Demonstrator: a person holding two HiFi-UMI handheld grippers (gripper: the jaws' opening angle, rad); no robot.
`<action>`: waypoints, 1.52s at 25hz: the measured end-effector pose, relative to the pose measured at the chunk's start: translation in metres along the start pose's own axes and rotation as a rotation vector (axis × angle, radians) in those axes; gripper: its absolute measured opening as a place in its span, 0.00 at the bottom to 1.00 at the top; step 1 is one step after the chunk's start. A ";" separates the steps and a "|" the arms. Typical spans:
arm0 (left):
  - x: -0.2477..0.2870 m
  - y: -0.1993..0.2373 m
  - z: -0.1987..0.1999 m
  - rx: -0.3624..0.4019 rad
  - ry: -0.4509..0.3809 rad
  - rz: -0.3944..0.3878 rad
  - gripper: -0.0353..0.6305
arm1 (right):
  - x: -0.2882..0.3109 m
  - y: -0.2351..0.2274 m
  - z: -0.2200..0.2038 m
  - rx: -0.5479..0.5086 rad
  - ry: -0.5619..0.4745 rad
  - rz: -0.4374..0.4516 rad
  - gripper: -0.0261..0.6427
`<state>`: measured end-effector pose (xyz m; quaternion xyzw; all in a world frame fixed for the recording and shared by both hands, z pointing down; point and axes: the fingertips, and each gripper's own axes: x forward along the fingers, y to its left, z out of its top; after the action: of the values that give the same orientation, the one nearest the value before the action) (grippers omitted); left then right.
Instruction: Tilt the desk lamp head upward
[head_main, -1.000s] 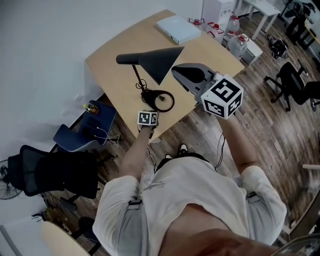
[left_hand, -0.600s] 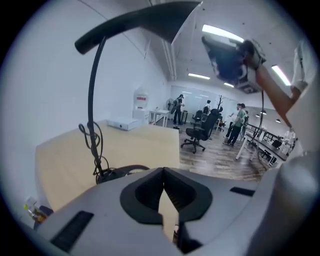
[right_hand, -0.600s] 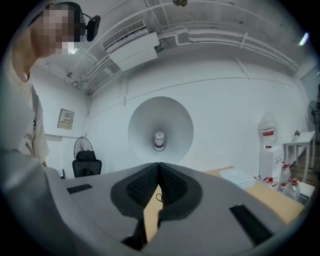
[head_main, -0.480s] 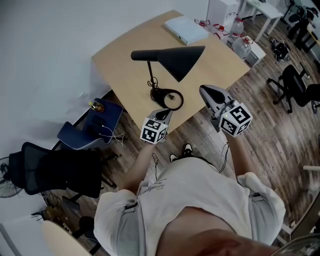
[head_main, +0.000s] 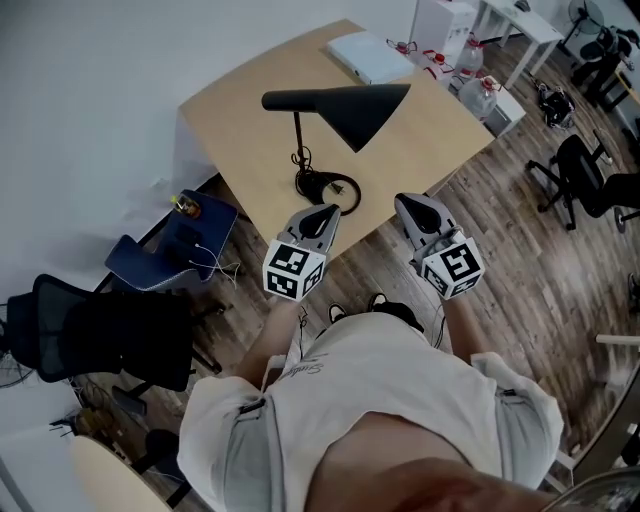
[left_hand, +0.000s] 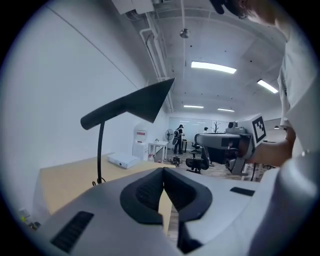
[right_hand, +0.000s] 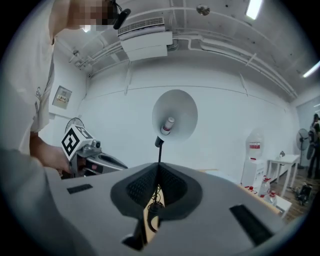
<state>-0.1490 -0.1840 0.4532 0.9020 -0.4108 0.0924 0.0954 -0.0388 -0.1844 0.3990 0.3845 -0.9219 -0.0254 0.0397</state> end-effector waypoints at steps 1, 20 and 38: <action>-0.003 -0.004 0.008 0.010 -0.019 0.007 0.08 | -0.001 0.003 0.001 -0.010 -0.002 0.009 0.03; -0.015 -0.047 0.068 0.061 -0.150 0.068 0.08 | -0.020 -0.002 0.031 -0.028 -0.071 0.099 0.03; -0.021 -0.043 0.082 0.059 -0.187 0.124 0.08 | -0.005 -0.009 0.036 0.011 -0.087 0.152 0.03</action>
<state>-0.1226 -0.1615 0.3646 0.8818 -0.4702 0.0254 0.0241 -0.0325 -0.1863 0.3618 0.3123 -0.9494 -0.0340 -0.0009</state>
